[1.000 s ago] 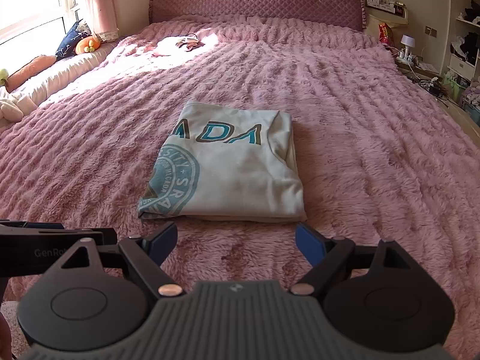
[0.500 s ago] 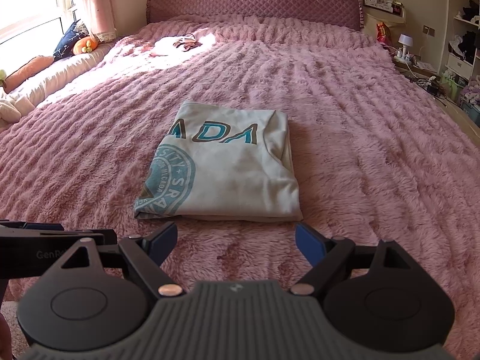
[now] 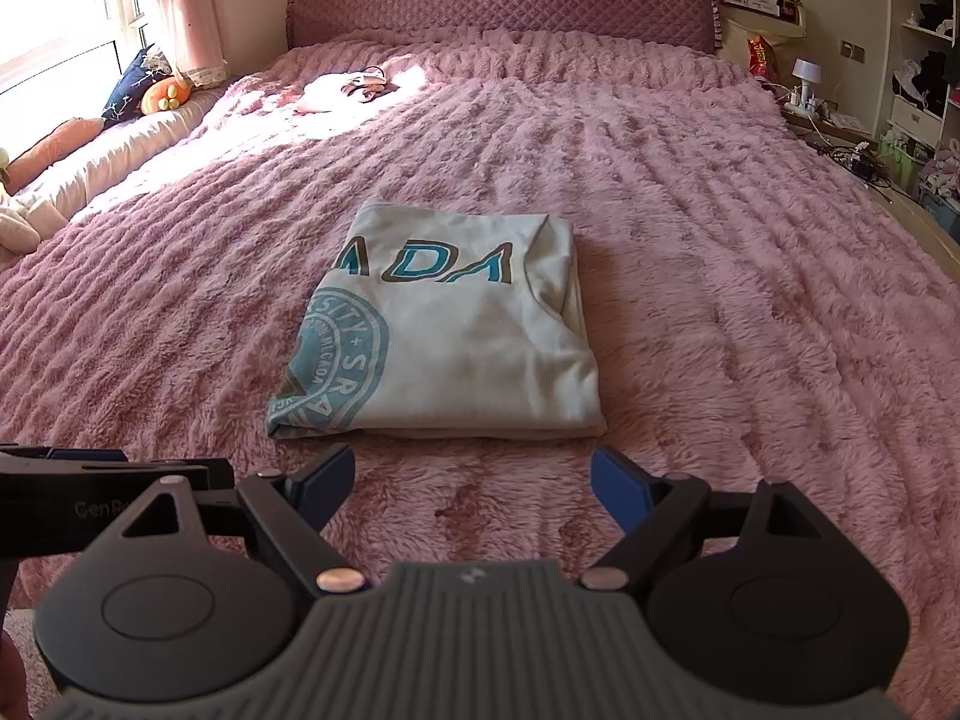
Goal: Fold small clothes
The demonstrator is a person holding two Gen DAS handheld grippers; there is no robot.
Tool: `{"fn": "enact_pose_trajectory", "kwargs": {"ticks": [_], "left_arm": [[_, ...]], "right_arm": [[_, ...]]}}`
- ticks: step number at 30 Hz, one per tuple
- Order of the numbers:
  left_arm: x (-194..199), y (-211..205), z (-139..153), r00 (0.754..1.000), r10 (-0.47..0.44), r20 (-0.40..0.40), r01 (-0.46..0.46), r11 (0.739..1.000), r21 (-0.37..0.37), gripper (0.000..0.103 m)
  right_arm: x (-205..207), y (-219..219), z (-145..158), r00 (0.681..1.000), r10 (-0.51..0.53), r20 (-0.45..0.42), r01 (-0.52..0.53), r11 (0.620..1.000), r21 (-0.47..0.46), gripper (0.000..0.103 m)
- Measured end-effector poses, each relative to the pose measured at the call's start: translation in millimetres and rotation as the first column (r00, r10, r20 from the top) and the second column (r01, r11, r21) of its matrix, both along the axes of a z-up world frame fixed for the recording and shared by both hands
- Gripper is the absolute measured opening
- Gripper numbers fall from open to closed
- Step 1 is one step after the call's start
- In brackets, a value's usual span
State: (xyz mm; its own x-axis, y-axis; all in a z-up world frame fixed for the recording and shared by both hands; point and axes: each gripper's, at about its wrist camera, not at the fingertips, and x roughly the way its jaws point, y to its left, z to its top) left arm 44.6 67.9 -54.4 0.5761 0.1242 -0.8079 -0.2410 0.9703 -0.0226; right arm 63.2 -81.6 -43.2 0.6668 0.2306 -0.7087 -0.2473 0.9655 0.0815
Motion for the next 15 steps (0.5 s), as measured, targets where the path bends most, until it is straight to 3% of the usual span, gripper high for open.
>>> {"fn": "enact_pose_trajectory", "kwargs": {"ticks": [8, 15], "left_arm": [[3.1, 0.3, -5.0, 1.000, 0.001, -0.018, -0.001, 1.000, 0.012, 0.085], [1.3, -2.7, -3.8, 1.000, -0.012, 0.013, 0.012, 1.000, 0.022, 0.084]], "right_arm": [[2.8, 2.1, -4.6, 1.000, 0.006, -0.009, -0.006, 1.000, -0.014, 0.082], [4.9, -1.4, -5.5, 1.000, -0.003, -0.010, 0.003, 1.000, -0.006, 0.082]]}}
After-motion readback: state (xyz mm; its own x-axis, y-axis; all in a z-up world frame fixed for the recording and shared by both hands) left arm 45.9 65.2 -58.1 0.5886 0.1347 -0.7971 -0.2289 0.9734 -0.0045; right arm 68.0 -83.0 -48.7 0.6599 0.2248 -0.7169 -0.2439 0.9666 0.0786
